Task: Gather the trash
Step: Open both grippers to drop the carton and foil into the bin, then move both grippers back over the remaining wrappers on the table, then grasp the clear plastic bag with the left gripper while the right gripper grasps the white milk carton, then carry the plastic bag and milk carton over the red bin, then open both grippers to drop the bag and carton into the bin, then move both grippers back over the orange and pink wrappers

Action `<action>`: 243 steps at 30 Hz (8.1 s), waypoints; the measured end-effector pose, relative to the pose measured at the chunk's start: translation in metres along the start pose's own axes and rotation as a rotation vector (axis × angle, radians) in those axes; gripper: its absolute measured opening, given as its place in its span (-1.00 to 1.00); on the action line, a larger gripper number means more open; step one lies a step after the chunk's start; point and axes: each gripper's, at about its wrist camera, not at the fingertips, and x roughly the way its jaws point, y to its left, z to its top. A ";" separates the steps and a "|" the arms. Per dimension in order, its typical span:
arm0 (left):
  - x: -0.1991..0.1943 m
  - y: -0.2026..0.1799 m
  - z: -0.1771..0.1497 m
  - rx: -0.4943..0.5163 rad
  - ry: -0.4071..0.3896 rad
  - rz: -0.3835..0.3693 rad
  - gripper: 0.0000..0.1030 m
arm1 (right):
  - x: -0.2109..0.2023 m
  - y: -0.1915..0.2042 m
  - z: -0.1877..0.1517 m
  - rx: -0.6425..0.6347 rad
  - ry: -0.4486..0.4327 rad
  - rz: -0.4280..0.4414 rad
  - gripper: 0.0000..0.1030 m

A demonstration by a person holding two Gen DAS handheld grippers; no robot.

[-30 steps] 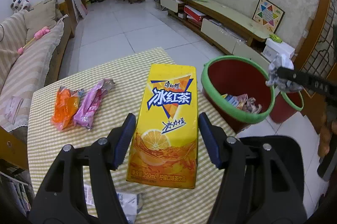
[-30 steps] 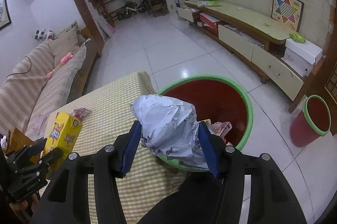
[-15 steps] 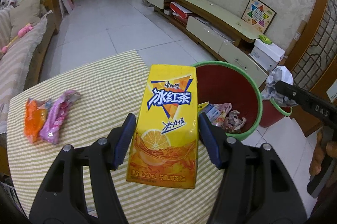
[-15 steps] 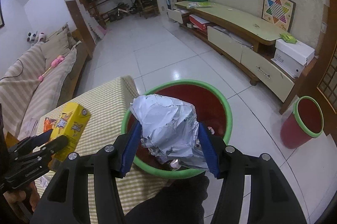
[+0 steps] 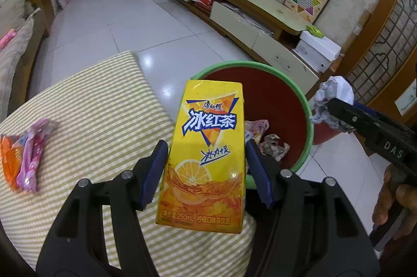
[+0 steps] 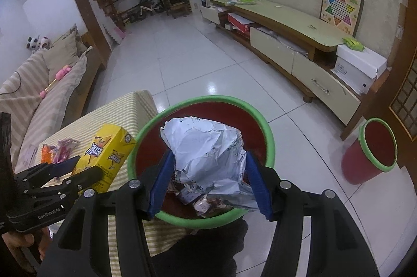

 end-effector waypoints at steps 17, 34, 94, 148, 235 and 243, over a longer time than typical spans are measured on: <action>0.008 -0.003 0.017 -0.024 -0.047 -0.018 0.68 | 0.023 -0.008 0.016 0.000 0.001 -0.022 0.50; -0.148 0.101 -0.085 -0.156 -0.206 0.207 0.73 | 0.006 0.115 -0.034 -0.026 0.092 0.144 0.58; -0.185 0.237 -0.248 -0.573 -0.068 0.367 -0.35 | 0.052 0.356 -0.171 -0.729 0.461 0.443 0.54; -0.187 0.186 -0.159 -0.405 -0.182 0.339 -0.34 | -0.004 0.282 -0.104 -0.399 0.197 0.389 -0.26; -0.048 0.121 -0.026 -0.146 -0.081 0.335 0.51 | 0.010 0.055 -0.008 0.052 0.017 0.167 0.25; -0.066 0.252 -0.056 -0.305 -0.022 0.534 0.51 | 0.017 0.123 -0.032 -0.012 0.094 0.244 0.31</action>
